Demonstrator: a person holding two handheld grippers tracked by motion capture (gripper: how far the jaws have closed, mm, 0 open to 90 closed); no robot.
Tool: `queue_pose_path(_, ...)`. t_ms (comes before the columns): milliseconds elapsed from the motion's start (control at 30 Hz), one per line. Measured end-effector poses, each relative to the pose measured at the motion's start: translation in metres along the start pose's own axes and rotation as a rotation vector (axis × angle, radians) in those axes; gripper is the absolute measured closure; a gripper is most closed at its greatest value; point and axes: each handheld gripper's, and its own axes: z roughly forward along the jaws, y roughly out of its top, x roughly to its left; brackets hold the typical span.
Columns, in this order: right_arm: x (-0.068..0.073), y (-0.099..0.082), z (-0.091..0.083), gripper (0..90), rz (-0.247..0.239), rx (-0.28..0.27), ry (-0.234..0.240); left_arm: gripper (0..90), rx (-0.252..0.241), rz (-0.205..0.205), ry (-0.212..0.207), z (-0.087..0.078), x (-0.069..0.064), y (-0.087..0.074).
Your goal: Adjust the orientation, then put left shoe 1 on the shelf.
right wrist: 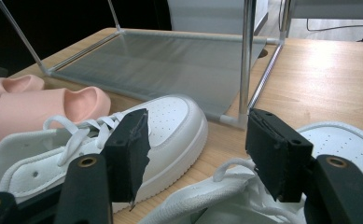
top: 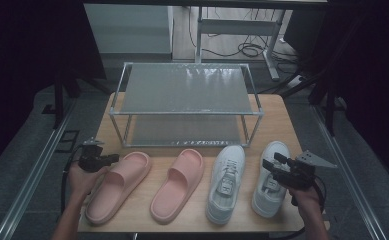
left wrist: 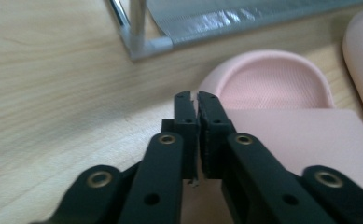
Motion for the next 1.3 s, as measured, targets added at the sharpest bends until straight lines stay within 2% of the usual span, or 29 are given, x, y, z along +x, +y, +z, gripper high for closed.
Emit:
queue_pose_path(33,0.0,0.0,0.0,40.0,-0.001,-0.002,0.0,84.6,0.0,0.0,0.0,0.0,0.0,0.0)
queue_pose_path(100,-0.001,0.001,-0.002,40.1,0.002,-0.005,-0.002,80.1,-0.052,0.006,0.015,-0.016,-0.001,-0.001)
queue_pose_path(200,-0.002,0.001,-0.002,40.1,0.004,-0.006,-0.005,72.5,-0.088,0.018,0.017,-0.031,-0.004,-0.003)
queue_pose_path(300,-0.001,0.001,-0.002,40.1,0.002,-0.006,-0.004,63.9,-0.126,0.047,0.01,-0.052,-0.015,-0.007)
queue_pose_path(367,0.0,0.001,-0.002,40.1,0.0,-0.008,-0.001,60.5,-0.142,0.063,0.026,-0.063,-0.023,-0.011)
queue_pose_path(433,0.001,0.002,-0.002,40.0,-0.002,-0.01,0.001,58.4,-0.153,0.078,0.034,-0.072,-0.031,-0.015)
queue_pose_path(567,0.001,0.002,-0.003,40.0,-0.001,-0.01,0.004,56.0,-0.164,0.108,0.024,-0.082,-0.045,-0.024)
queue_pose_path(733,0.001,0.002,-0.004,40.0,-0.003,-0.013,0.004,53.5,-0.168,0.132,0.01,-0.089,-0.058,-0.032)
queue_pose_path(833,0.001,0.002,-0.004,40.0,-0.003,-0.014,0.005,53.1,-0.169,0.135,0.025,-0.091,-0.067,-0.04)
queue_pose_path(1033,0.002,0.002,-0.003,39.9,-0.005,-0.011,0.011,51.0,-0.159,0.159,0.002,-0.091,-0.077,-0.05)
queue_pose_path(1100,0.003,0.003,-0.003,39.9,-0.009,-0.012,0.013,50.5,-0.153,0.163,0.033,-0.088,-0.075,-0.051)
queue_pose_path(1167,0.002,0.003,-0.003,39.8,-0.008,-0.01,0.014,50.4,-0.142,0.144,0.044,-0.084,-0.07,-0.052)
queue_pose_path(1200,0.002,0.003,-0.003,39.7,-0.007,-0.01,0.012,50.3,-0.137,0.15,0.057,-0.083,-0.07,-0.053)
queue_pose_path(1300,0.001,0.001,-0.005,39.7,0.0,-0.007,0.007,51.0,-0.139,0.163,0.056,-0.082,-0.072,-0.054)
